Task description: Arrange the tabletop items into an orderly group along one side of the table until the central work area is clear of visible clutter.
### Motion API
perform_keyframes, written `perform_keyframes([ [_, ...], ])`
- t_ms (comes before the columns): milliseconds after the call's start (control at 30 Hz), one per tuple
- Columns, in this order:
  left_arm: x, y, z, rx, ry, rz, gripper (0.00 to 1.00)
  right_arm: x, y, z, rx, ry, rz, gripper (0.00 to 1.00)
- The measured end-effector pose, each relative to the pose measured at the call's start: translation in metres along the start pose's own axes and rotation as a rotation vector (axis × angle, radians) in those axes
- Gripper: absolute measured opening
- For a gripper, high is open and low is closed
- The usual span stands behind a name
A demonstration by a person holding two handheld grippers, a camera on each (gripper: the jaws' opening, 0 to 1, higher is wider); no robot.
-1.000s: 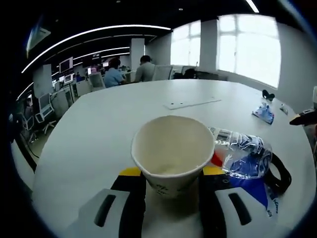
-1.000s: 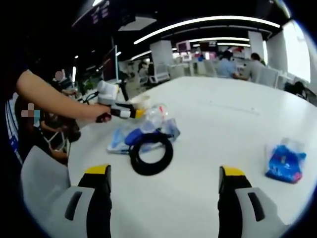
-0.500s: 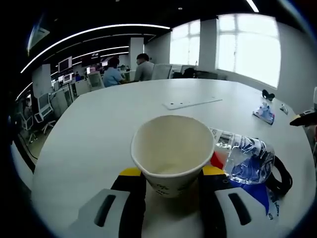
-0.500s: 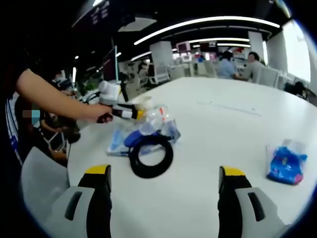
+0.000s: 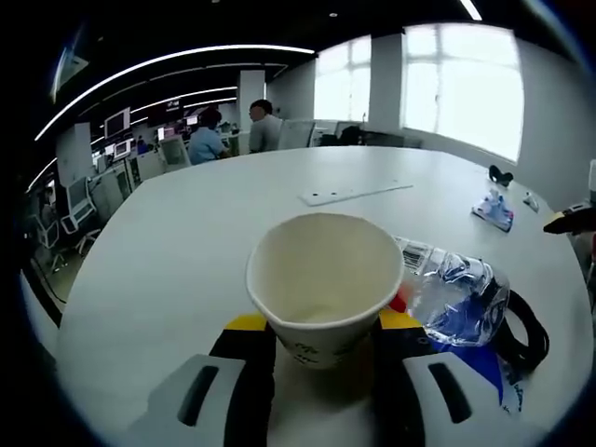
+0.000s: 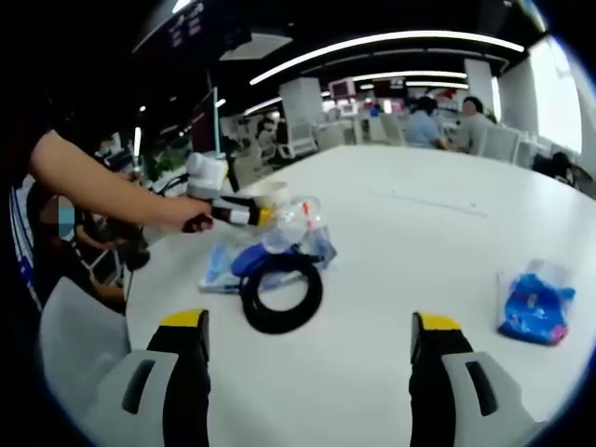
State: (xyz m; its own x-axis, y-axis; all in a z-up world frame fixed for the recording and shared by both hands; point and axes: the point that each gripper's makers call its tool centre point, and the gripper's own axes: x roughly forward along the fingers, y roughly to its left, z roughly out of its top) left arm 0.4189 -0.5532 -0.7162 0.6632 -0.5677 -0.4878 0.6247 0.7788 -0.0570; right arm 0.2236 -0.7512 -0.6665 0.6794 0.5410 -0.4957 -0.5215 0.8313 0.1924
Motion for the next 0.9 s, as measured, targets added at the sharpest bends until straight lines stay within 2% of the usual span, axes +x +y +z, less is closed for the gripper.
perform_keyframes([
  [233,0.001,-0.002,-0.006,-0.009,0.031,-0.014,0.4,-0.001,0.0,0.0,0.002,0.002,-0.001,0.87],
  [533,0.0,0.001,-0.009,0.002,0.047,0.004,0.49,-0.002,-0.004,0.003,0.001,-0.004,-0.012,0.87],
  [667,-0.006,0.002,-0.009,-0.013,0.046,0.014,0.52,-0.002,-0.001,0.005,0.003,-0.007,-0.007,0.87],
  [900,-0.019,-0.006,-0.01,-0.015,0.035,0.012,0.52,0.003,0.008,0.006,-0.002,-0.008,0.013,0.87],
])
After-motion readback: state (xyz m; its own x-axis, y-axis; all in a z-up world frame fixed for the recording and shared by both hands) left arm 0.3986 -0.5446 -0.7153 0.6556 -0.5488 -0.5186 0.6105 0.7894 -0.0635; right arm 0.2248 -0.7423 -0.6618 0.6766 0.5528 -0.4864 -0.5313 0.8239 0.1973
